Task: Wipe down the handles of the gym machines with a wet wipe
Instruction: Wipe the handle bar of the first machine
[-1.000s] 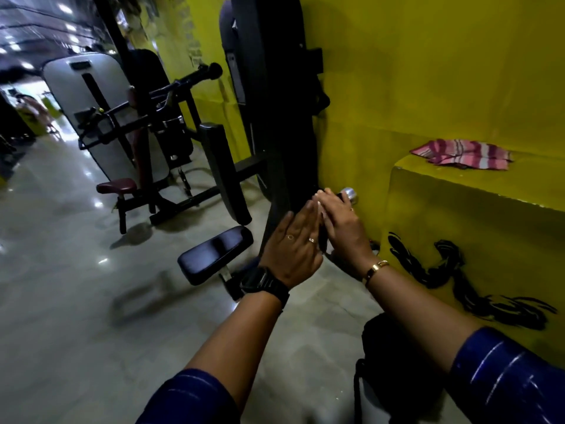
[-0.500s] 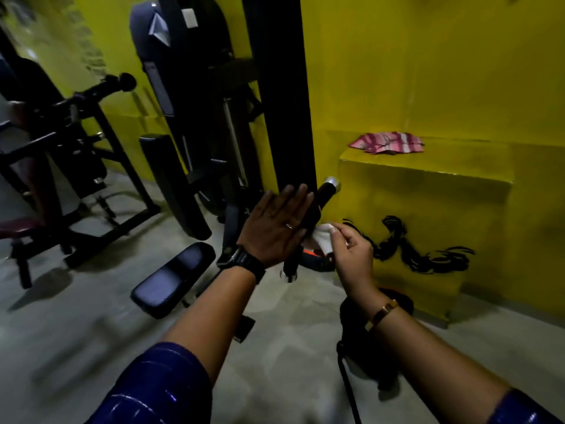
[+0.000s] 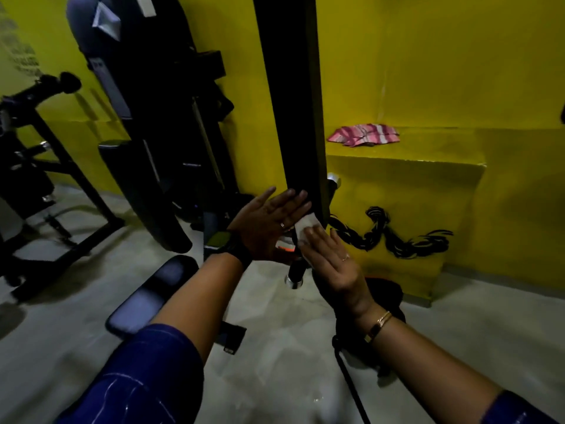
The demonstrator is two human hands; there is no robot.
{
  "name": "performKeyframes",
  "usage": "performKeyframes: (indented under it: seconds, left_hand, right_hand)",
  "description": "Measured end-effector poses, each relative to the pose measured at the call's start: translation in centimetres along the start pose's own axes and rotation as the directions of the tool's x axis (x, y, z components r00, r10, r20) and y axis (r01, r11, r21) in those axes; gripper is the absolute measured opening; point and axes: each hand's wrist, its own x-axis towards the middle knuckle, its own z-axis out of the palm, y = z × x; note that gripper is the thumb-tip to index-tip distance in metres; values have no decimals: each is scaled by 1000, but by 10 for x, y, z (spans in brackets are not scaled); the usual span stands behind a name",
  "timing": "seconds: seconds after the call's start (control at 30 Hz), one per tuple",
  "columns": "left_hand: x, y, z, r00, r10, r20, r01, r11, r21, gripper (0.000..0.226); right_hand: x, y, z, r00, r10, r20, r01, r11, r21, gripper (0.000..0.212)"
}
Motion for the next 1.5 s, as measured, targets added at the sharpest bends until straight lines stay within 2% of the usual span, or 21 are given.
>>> performKeyframes:
  seconds: [0.13, 0.23, 0.3, 0.4, 0.5, 0.53, 0.63, 0.67, 0.8, 0.87, 0.93, 1.03, 1.17, 1.3, 1.43, 1.5]
  left_hand:
    - [3, -4, 17, 990, 50, -133, -60, 995, -74, 99]
    - [5, -14, 25, 976, 119, -181, -134, 988, -74, 104]
    - [7, -21, 29, 964, 166, -210, -191, 976, -107, 104]
    - [8, -28, 30, 947, 221, -232, -258, 955, -144, 101]
    - [7, -33, 32, 932, 252, -259, -300, 939, -167, 103]
    - [7, -34, 34, 929, 251, -273, -306, 934, -182, 105]
    - [6, -33, 43, 918, 250, -308, -330, 912, -243, 108]
    - [5, -34, 49, 912, 263, -314, -344, 908, -241, 108]
    - [1, -42, 73, 887, 304, -348, -389, 898, -207, 110]
    - [0, -42, 83, 872, 300, -386, -404, 887, -224, 108]
    - [0, -42, 94, 861, 303, -408, -421, 876, -236, 106]
    - [-4, -46, 113, 877, 313, -365, -420, 869, -262, 109]
    - [-6, -58, 146, 869, 384, -313, -471, 836, -283, 110]
    - [4, -59, 169, 875, 396, -279, -477, 806, -350, 111]
    - [18, -45, 188, 861, 399, -316, -500, 777, -381, 109]
    - [27, -44, 195, 851, 402, -339, -518, 753, -406, 107]
  right_hand:
    - [9, -1, 3, 999, -5, 40, 12, 980, -196, 40]
    - [24, -8, 7, 1000, -8, 14, 12, 956, -295, 42]
    - [20, -15, 11, 999, 39, 12, -31, 926, -375, 44]
    - [0, -30, 15, 991, 128, 23, -100, 860, -500, 65]
    - [-4, -50, 25, 981, 193, 35, -124, 749, -651, 84]
    - [1, -54, 29, 980, 195, 49, -108, 716, -690, 81]
    - [16, -58, 33, 976, 195, 102, -50, 646, -762, 51]
    - [17, -59, 34, 970, 208, 124, -31, 616, -787, 47]
    - [-5, -54, 35, 930, 261, 259, 127, 433, -892, 57]
    - [-14, -48, 42, 920, 281, 275, 170, 347, -922, 54]
    - [-18, -43, 54, 921, 309, 236, 139, 306, -942, 53]
    - [-30, -42, 77, 917, 361, 167, 53, 305, -951, 55]
    - [-32, -41, 86, 901, 367, 230, 108, 324, -940, 48]
    - [-21, -40, 86, 911, 370, 181, 70, 293, -954, 46]
    - [-33, -48, 93, 849, 432, 304, 198, 274, -941, 49]
    - [-22, -49, 84, 852, 415, 320, 235, 244, -941, 45]
